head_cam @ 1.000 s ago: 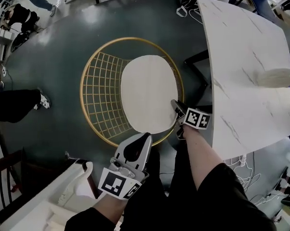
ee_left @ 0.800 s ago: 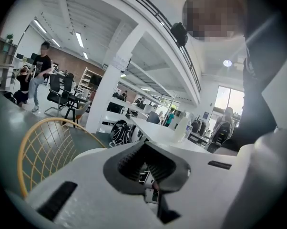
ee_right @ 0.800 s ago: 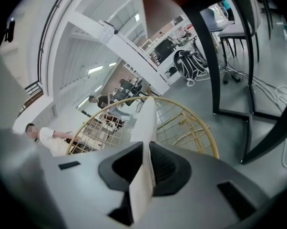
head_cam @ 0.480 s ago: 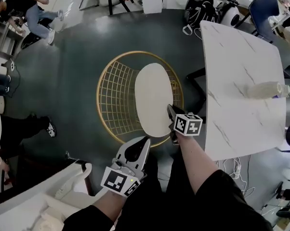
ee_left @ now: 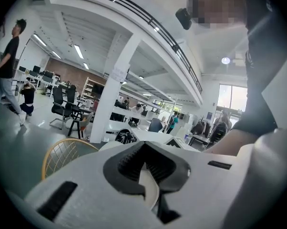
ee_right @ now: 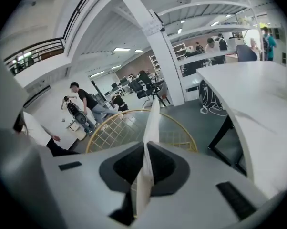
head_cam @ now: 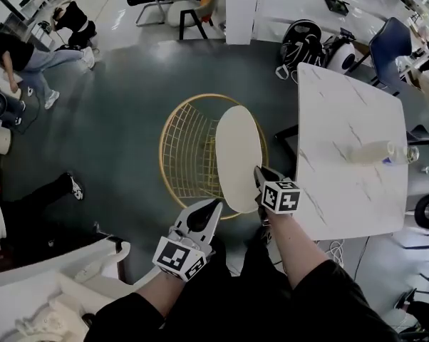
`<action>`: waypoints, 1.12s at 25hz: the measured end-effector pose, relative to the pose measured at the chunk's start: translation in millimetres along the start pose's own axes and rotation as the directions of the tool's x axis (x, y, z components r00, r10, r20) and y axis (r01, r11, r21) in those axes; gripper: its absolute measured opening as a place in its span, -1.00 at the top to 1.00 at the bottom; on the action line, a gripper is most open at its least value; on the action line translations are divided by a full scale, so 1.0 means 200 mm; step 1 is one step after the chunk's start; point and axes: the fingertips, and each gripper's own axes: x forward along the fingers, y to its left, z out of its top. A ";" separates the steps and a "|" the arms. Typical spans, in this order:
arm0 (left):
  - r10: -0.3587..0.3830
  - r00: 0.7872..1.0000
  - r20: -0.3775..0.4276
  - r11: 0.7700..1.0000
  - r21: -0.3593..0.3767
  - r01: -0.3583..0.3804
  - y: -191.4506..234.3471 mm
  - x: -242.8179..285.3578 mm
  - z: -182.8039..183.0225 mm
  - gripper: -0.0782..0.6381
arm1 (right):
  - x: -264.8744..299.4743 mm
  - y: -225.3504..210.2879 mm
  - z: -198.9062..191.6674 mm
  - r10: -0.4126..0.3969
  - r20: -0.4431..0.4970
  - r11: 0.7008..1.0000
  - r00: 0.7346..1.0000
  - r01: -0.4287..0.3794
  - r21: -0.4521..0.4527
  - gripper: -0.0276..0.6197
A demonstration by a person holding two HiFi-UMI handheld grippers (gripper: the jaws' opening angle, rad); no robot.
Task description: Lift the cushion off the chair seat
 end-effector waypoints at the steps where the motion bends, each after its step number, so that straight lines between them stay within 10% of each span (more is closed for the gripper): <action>1: -0.001 1.000 -0.001 1.000 -0.002 0.001 -0.02 0.00 0.01 0.75 | -0.05 0.02 0.03 0.006 0.006 1.000 1.000 -0.006 -0.007 0.79; 28: -0.058 0.995 0.085 0.998 0.040 0.055 -0.66 -0.07 0.46 0.75 | -1.24 0.53 0.48 0.292 0.181 0.951 0.939 -0.265 -0.158 0.79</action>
